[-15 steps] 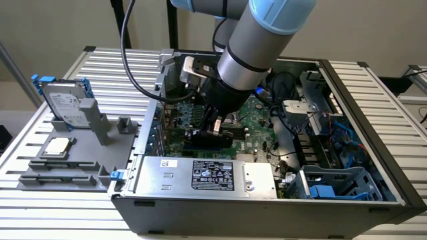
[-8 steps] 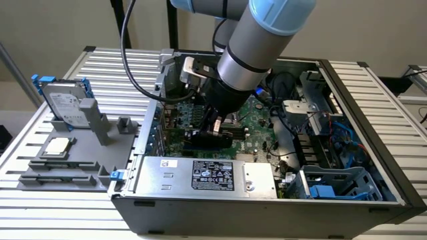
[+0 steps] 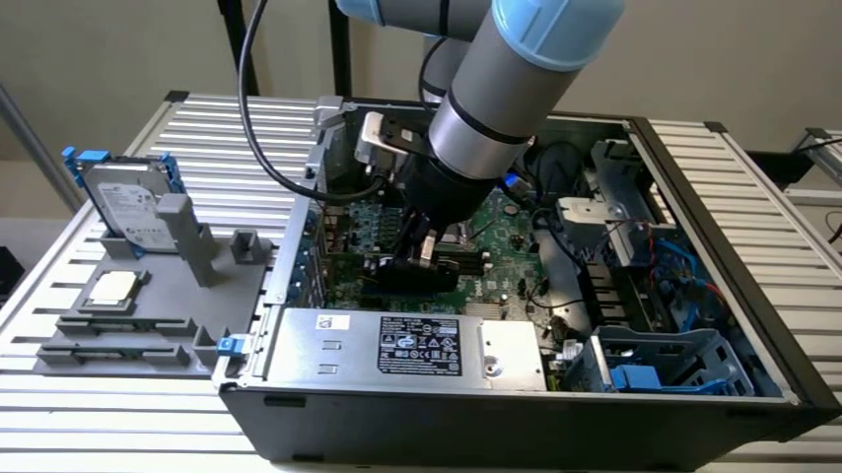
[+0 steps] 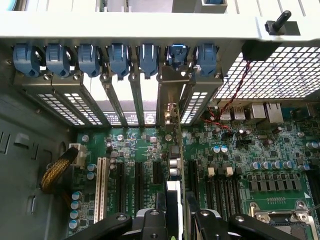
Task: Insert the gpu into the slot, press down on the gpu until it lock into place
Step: 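Insert the gpu into the slot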
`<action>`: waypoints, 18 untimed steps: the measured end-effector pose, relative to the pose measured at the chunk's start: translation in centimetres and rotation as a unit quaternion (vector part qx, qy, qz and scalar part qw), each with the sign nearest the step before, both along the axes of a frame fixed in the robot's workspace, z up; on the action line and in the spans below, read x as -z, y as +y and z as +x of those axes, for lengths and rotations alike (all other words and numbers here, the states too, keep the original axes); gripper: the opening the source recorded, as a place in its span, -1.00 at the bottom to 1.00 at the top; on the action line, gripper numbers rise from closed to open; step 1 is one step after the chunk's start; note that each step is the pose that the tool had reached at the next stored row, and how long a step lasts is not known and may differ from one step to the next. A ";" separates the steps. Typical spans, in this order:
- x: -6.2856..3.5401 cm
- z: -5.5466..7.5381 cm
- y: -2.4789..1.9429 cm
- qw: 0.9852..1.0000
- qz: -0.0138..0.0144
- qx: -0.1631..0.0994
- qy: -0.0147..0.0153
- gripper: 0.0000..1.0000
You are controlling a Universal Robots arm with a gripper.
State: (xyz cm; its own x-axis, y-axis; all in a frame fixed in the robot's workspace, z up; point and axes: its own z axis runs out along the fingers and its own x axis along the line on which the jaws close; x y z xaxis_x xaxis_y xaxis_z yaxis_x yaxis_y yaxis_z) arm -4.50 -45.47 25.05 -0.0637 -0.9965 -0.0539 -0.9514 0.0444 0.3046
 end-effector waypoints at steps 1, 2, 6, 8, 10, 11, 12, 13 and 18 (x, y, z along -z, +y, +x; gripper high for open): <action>0.00 0.0 0.00 1.000 0.000 0.000 0.000 -0.47; 0.00 0.0 0.00 1.000 0.000 0.000 0.000 -0.47; 0.00 0.0 0.00 1.000 0.000 0.000 0.000 -0.47; 0.00 0.0 0.00 1.000 0.000 0.000 0.000 -0.47; 0.00 0.0 0.00 1.000 0.000 0.000 0.000 -0.47; 0.00 0.0 0.00 1.000 0.000 0.000 0.000 -0.47; -0.01 0.0 0.01 1.000 0.000 0.000 0.000 -0.47; -0.01 0.0 0.03 1.000 0.000 0.000 0.000 -0.47; 0.05 0.0 0.21 1.000 0.001 0.000 0.000 -0.47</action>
State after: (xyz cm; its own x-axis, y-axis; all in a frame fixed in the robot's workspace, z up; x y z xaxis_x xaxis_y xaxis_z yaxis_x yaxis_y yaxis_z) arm -4.48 -45.27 25.01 -0.0634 -0.9965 -0.0550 -0.9516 0.0438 0.3043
